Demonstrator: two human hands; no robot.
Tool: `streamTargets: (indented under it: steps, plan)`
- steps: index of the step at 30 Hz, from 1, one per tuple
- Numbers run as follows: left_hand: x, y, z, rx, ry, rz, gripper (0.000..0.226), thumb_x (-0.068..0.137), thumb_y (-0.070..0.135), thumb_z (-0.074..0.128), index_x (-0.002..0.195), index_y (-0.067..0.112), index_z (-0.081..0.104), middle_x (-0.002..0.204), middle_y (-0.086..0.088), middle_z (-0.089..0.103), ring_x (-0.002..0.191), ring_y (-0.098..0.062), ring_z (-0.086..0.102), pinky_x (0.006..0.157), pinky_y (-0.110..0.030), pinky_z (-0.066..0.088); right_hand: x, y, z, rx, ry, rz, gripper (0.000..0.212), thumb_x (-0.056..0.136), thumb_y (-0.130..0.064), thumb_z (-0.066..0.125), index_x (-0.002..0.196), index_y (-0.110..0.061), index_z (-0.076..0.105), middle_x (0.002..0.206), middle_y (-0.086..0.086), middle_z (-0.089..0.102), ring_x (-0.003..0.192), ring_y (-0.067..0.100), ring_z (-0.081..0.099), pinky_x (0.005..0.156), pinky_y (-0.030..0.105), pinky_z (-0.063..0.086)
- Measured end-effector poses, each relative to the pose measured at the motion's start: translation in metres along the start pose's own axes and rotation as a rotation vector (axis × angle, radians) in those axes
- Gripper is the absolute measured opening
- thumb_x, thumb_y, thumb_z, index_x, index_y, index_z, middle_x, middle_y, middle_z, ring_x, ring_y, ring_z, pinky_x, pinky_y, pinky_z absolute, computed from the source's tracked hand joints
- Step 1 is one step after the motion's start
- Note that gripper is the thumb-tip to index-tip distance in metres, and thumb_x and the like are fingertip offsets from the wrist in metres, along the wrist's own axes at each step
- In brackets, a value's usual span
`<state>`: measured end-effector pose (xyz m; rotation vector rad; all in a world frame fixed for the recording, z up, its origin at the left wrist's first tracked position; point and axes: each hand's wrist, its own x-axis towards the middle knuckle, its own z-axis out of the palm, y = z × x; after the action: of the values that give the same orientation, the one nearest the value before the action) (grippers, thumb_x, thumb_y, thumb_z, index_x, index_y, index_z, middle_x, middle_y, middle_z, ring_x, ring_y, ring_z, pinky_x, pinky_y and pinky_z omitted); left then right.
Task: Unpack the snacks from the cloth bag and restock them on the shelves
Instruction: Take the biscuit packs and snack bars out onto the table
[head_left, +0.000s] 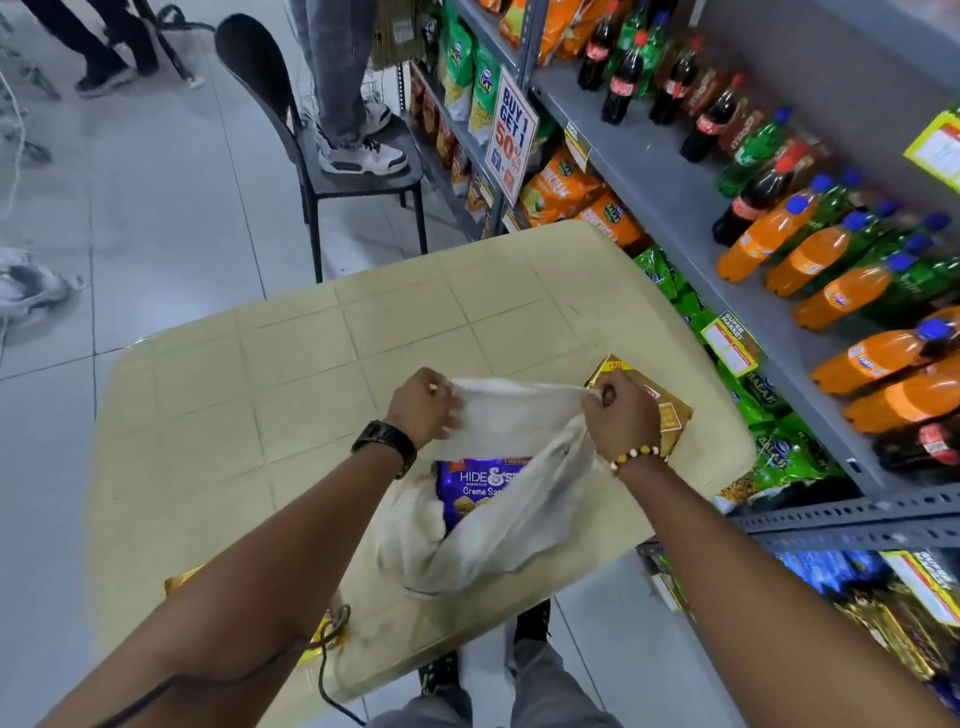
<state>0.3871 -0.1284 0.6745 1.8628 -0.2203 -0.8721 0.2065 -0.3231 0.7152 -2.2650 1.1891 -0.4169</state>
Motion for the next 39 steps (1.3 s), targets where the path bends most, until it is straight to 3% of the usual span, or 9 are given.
streamTargets:
  steps: [4,6,10,12,16,20,25,32,39]
  plan:
    - [0.011,0.014,0.015,-0.111,-0.012,0.094,0.011,0.099,0.027,0.049,0.089,0.031,0.051,0.1,-0.002,0.063,0.086,-0.017,0.061,0.076,-0.043,0.055,0.03,-0.022,0.002,0.776,-0.031,0.651,0.011,0.089,-0.004,0.045,0.094,0.002,0.053,0.061,0.019,0.057,0.046,0.029,0.064,0.048,0.039,0.057]
    - [0.016,0.014,0.02,0.034,-0.048,0.227,0.014,0.098,0.023,0.05,0.094,0.035,0.048,0.098,0.0,0.058,0.086,-0.015,0.054,0.079,-0.037,0.046,0.039,-0.025,0.007,0.986,-0.068,0.773,0.015,0.093,-0.001,0.036,0.099,0.001,0.05,0.072,0.02,0.059,0.066,0.032,0.066,0.06,0.042,0.056]
    - [0.026,0.002,0.024,0.357,-0.164,0.357,0.033,0.086,0.007,0.056,0.111,0.028,0.053,0.113,-0.01,0.055,0.102,-0.024,0.053,0.087,-0.035,0.043,0.035,-0.008,0.019,0.377,-0.021,0.403,0.028,0.089,-0.012,0.057,0.115,-0.006,0.048,0.093,0.011,0.063,0.092,0.035,0.064,0.068,0.035,0.044]
    - [0.03,-0.005,0.022,0.436,-0.212,0.337,0.038,0.083,0.002,0.057,0.112,0.026,0.059,0.119,-0.008,0.056,0.105,-0.026,0.055,0.09,-0.035,0.047,0.029,0.012,0.026,0.087,-0.165,0.246,0.055,0.081,-0.018,0.068,0.129,-0.012,0.04,0.112,0.014,0.064,0.101,0.034,0.063,0.082,0.04,0.049]
    - [0.028,-0.027,0.015,0.375,-0.225,0.135,0.018,0.095,0.021,0.057,0.109,0.032,0.055,0.11,-0.008,0.062,0.086,-0.019,0.06,0.066,-0.021,0.048,0.027,0.057,0.032,-0.078,-0.589,0.339,0.093,0.083,-0.028,0.071,0.155,-0.016,0.013,0.147,0.015,0.05,0.128,0.035,0.054,0.104,0.042,0.046]
    - [0.022,-0.041,0.009,0.315,-0.232,0.038,0.041,0.099,0.046,0.051,0.134,0.025,0.05,0.128,-0.001,0.06,0.105,-0.01,0.061,0.084,-0.021,0.048,0.021,0.085,0.024,-0.191,-0.718,0.335,0.103,0.083,-0.027,0.073,0.157,-0.011,0.004,0.154,0.017,0.041,0.134,0.035,0.048,0.103,0.038,0.045]
    - [0.022,-0.041,0.008,0.37,-0.173,0.039,0.035,0.104,0.035,0.043,0.132,0.018,0.057,0.135,-0.01,0.061,0.126,-0.027,0.054,0.112,-0.043,0.039,-0.001,0.099,0.022,-0.566,-0.935,0.072,0.122,0.08,-0.025,0.078,0.156,-0.014,-0.016,0.153,0.022,0.036,0.135,0.035,0.046,0.106,0.042,0.045]
    - [0.029,-0.066,-0.016,0.764,-0.171,-0.069,0.042,0.103,0.026,0.036,0.138,0.018,0.057,0.144,-0.01,0.056,0.133,-0.027,0.049,0.109,-0.031,0.036,0.01,0.07,0.006,-0.273,-0.595,0.045,0.061,0.085,-0.012,0.064,0.143,-0.014,0.045,0.117,0.017,0.07,0.109,0.033,0.065,0.086,0.034,0.051]
    - [-0.035,-0.096,-0.032,0.796,0.105,0.28,0.047,0.093,0.03,0.038,0.126,0.009,0.063,0.126,-0.014,0.066,0.11,-0.036,0.062,0.096,-0.042,0.05,0.012,0.013,0.007,-0.004,-0.506,-0.14,0.032,0.082,-0.007,0.065,0.113,-0.014,0.07,0.1,0.006,0.073,0.093,0.02,0.068,0.082,0.027,0.053]
